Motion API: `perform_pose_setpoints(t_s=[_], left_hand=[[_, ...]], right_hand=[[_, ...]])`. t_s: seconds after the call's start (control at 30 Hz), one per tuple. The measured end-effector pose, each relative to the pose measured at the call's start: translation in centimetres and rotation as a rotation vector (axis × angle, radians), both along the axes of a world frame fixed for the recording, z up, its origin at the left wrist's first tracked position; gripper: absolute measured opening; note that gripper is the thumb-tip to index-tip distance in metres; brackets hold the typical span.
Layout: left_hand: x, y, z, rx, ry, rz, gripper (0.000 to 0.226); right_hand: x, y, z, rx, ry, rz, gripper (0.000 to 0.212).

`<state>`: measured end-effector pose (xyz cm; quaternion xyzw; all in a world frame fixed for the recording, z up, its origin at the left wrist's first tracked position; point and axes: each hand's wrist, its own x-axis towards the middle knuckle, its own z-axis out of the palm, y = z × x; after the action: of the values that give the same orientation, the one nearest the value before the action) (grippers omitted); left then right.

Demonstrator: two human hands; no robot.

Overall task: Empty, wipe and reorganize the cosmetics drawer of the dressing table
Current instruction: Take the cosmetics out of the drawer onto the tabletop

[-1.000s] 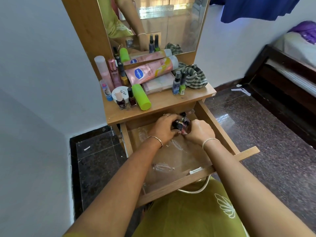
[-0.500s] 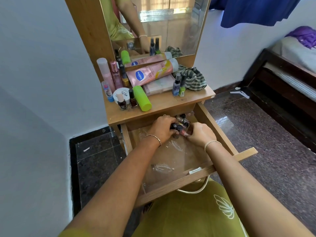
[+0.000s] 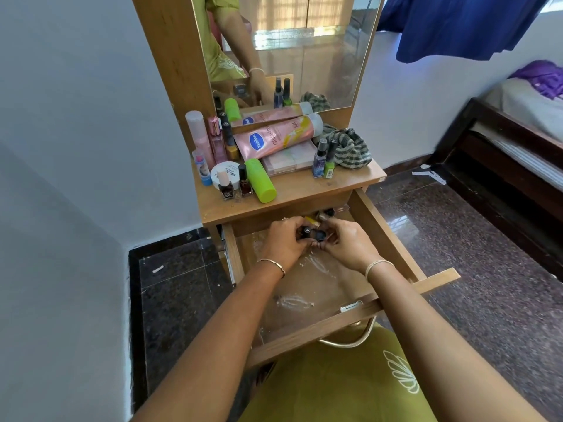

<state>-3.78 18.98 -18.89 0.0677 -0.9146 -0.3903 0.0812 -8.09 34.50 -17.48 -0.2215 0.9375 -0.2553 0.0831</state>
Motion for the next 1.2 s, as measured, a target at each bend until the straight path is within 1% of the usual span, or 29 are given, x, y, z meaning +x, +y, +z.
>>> perform_pose_setpoints(t_s=[0.07,0.17,0.27,0.33,0.4,0.5,0.67,0.77,0.93,1.03,1.2], left_hand=[[1.4,-0.5,0.5,0.087,0.055,0.053,0.028],[4.0,-1.9,2.0,0.220,0.169,0.142,0.029],[6.6,-4.0,4.2,0.377,0.274,0.265,0.032],[7.7,-5.9,5.5,0.429,0.325,0.352,0.033],[8.3,-8.1,6.6,0.403,0.353,0.423,0.032],[8.4,-11.2,8.0,0.362,0.376,0.491,0.028],[6.7,-14.1,9.9,0.263,0.369,0.491,0.031],[5.2,-14.6,10.7,0.206,0.347,0.452,0.031],[3.5,-14.9,10.8,0.137,0.299,0.428,0.031],[3.0,-15.0,10.7,0.103,0.285,0.426,0.031],[2.8,-14.9,10.6,0.105,0.272,0.424,0.031]], right_hand=[[0.3,-0.1,0.6,-0.038,-0.006,0.018,0.033],[1.2,-0.4,2.2,-0.142,-0.006,0.052,0.024],[2.2,-1.8,4.2,-0.264,0.006,0.096,0.027],[2.7,-3.5,5.5,-0.339,0.038,0.123,0.031],[3.2,-5.6,6.8,-0.380,0.061,0.157,0.035],[3.7,-8.9,8.4,-0.367,0.123,0.240,0.036],[3.8,-13.0,10.1,-0.223,0.326,0.329,0.035],[3.2,-14.5,10.3,-0.138,0.457,0.313,0.033],[2.4,-15.6,10.1,-0.057,0.486,0.246,0.037],[2.2,-15.9,10.0,-0.060,0.487,0.246,0.037],[2.2,-16.1,9.5,-0.049,0.461,0.233,0.037]])
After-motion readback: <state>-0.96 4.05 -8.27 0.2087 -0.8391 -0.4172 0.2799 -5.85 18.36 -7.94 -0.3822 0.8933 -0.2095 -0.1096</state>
